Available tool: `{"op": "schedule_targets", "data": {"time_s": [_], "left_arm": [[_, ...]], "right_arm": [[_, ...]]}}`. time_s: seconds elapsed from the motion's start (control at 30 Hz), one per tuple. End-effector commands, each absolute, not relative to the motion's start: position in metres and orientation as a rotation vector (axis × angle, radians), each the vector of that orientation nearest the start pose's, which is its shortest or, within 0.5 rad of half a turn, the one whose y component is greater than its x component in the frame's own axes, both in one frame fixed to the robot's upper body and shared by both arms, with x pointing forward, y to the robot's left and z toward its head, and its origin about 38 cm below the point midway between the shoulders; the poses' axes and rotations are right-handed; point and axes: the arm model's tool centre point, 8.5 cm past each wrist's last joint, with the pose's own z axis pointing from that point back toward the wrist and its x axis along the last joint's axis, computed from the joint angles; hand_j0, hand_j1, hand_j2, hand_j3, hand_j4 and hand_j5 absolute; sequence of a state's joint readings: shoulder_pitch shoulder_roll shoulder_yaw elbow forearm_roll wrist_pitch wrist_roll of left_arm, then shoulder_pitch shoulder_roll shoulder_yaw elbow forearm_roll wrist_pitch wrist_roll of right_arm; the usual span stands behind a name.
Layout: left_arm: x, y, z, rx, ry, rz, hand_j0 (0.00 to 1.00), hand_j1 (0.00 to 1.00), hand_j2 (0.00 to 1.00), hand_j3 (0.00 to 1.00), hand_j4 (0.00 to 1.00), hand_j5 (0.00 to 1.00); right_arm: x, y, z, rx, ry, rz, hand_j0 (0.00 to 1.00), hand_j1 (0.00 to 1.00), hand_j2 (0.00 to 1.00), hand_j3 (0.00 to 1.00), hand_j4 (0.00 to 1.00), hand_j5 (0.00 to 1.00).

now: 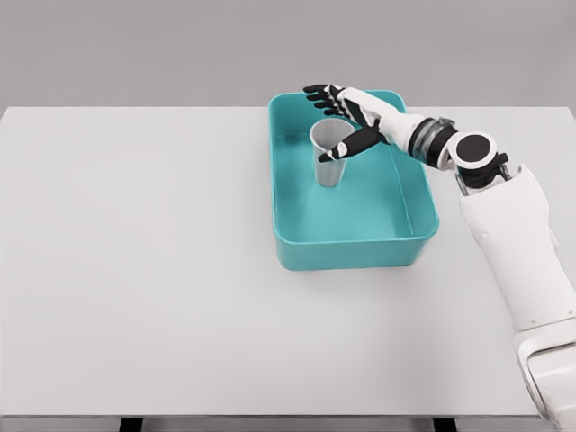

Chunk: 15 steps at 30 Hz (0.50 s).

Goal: Put the paper cup into the basket with your right arm

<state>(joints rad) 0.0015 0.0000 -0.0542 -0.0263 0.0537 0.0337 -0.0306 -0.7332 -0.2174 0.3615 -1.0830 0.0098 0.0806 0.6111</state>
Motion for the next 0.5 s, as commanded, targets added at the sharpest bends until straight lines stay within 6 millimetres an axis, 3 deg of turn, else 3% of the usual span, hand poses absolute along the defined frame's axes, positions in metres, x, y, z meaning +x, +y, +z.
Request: {"op": "schedule_targets", "data": {"time_s": [0.0,0.33,0.47], "left_arm": [[0.005,0.269,-0.263,0.055,0.009,-0.001,1.00,1.00,1.00,1.00,1.00,1.00],[0.005,0.269,-0.263,0.055,0.009,-0.001,1.00,1.00,1.00,1.00,1.00,1.00],[0.005,0.269,-0.263,0.055,0.009,-0.001,1.00,1.00,1.00,1.00,1.00,1.00]], "right_arm": [[0.531,-0.186,0.188,0.197,-1.426,0.988,0.98,0.98,0.98,0.98,0.98,0.98],[0.525,-0.178,0.215,0.194,-1.486,1.017,0.98,0.98,0.98,0.98,0.98,0.98],[0.512,-0.196,0.241,0.143,-1.523,1.040,0.98,0.98,0.98,0.98,0.98,0.98]]}}
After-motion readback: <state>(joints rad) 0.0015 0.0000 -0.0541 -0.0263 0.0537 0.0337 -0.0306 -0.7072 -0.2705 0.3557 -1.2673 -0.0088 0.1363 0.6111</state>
